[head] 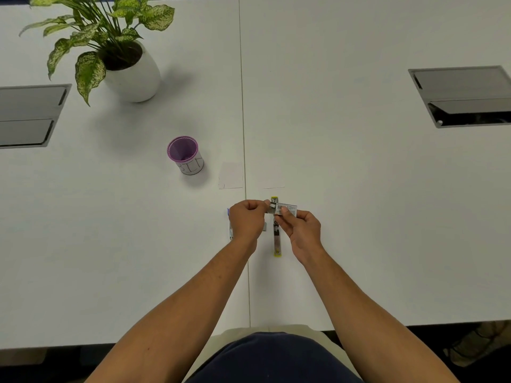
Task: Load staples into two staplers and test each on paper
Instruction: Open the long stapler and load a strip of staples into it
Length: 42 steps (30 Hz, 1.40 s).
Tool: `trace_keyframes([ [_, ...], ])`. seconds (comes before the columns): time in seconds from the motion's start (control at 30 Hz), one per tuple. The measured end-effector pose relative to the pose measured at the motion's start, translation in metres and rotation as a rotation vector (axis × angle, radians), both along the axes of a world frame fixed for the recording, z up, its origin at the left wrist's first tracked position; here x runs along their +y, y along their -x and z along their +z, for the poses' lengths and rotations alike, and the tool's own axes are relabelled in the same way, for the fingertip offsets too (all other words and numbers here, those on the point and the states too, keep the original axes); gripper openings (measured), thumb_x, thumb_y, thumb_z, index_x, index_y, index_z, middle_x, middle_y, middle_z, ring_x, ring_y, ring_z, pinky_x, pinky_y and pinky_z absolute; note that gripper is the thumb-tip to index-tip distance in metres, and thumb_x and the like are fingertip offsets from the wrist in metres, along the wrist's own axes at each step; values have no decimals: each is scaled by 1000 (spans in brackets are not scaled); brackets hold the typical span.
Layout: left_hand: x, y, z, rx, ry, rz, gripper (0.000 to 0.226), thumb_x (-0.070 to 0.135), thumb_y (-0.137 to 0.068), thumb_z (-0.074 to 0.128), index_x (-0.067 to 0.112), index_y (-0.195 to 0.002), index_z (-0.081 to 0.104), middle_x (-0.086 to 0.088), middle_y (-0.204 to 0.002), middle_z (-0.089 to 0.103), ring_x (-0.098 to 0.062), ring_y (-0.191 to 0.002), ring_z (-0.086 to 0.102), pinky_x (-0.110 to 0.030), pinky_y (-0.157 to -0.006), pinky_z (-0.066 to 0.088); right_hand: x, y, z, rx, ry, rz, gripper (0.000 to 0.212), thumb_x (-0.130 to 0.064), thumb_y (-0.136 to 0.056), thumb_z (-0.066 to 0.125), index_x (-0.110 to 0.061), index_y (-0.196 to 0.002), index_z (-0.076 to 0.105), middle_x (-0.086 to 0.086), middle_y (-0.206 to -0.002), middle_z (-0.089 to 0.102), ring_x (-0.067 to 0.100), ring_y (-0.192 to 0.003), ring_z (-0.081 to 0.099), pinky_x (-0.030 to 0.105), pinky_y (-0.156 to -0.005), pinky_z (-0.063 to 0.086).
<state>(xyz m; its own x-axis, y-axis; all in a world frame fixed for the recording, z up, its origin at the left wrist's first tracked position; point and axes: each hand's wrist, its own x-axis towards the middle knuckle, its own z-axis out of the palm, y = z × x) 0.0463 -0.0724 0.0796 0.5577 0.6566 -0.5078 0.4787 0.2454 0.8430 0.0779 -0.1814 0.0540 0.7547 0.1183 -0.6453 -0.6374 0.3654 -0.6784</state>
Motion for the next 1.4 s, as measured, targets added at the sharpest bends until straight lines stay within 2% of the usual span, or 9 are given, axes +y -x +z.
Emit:
trace_keyframes([
  [0.1, 0, 0, -2, 15, -58, -13, 14, 23, -84, 73, 10, -81, 73, 4, -75, 71, -3, -68, 63, -14, -58, 43, 1, 0, 1, -1, -11, -2, 27, 1, -83, 72, 5, -106, 58, 26, -111, 68, 30, -92, 71, 25, -72, 60],
  [0.3, -2, 2, -3, 20, -129, -32, 11, 24, -85, 72, 14, -80, 72, 4, -76, 70, -9, -74, 65, -17, -63, 47, 1, 0, 1, -7, -25, 3, 28, 2, -83, 72, 6, -107, 58, 26, -110, 68, 29, -90, 72, 24, -70, 59],
  [0.43, -6, 2, -5, 25, -169, -71, 14, 24, -84, 72, 11, -85, 71, 0, -85, 71, -14, -84, 66, -29, -76, 54, 2, 1, 1, -9, -25, 12, 31, 2, -83, 71, 8, -110, 58, 25, -109, 69, 29, -91, 72, 25, -72, 60],
  [0.53, -7, 2, -6, 13, -189, -83, 14, 24, -84, 72, 11, -86, 71, -1, -88, 71, -13, -87, 65, -31, -81, 54, 2, 0, 1, -14, -26, 17, 31, 1, -83, 72, 9, -110, 58, 24, -108, 69, 28, -90, 73, 25, -72, 60],
  [0.73, -7, 5, -7, -33, -223, -106, 18, 26, -83, 74, 10, -91, 72, 0, -93, 71, -12, -92, 64, -27, -84, 51, 2, -2, 0, -16, -44, 1, 32, 2, -83, 72, 9, -110, 58, 24, -108, 69, 27, -88, 73, 23, -71, 59],
  [0.9, -10, 8, -10, -82, -357, -163, 12, 22, -86, 70, 17, -96, 70, 1, -99, 65, -8, -92, 58, -15, -80, 43, 3, -3, -1, -17, -53, -12, 28, 2, -82, 72, 6, -106, 59, 24, -107, 69, 26, -86, 73, 24, -70, 59],
  [1.0, -9, 7, -12, -70, -398, -201, 11, 21, -87, 68, 17, -97, 71, 1, -101, 64, -9, -92, 57, -20, -82, 44, 2, -3, -2, -22, -47, 0, 24, 2, -83, 72, 5, -103, 60, 25, -108, 69, 28, -87, 72, 25, -72, 60],
  [1.2, -5, 4, -13, -34, -411, -280, 4, 18, -87, 67, 18, -90, 69, 0, -99, 64, -12, -93, 58, -23, -83, 44, 1, -3, -2, -18, -25, 10, 28, 2, -83, 72, 6, -107, 59, 26, -110, 68, 32, -92, 71, 28, -77, 61],
  [1.4, -6, 3, -12, -66, -332, -280, 9, 18, -88, 67, 15, -96, 70, 4, -100, 61, -11, -98, 59, -21, -87, 43, 2, -7, -1, -29, -11, 15, 31, 1, -83, 72, 8, -110, 57, 25, -110, 69, 31, -93, 72, 27, -75, 60],
])
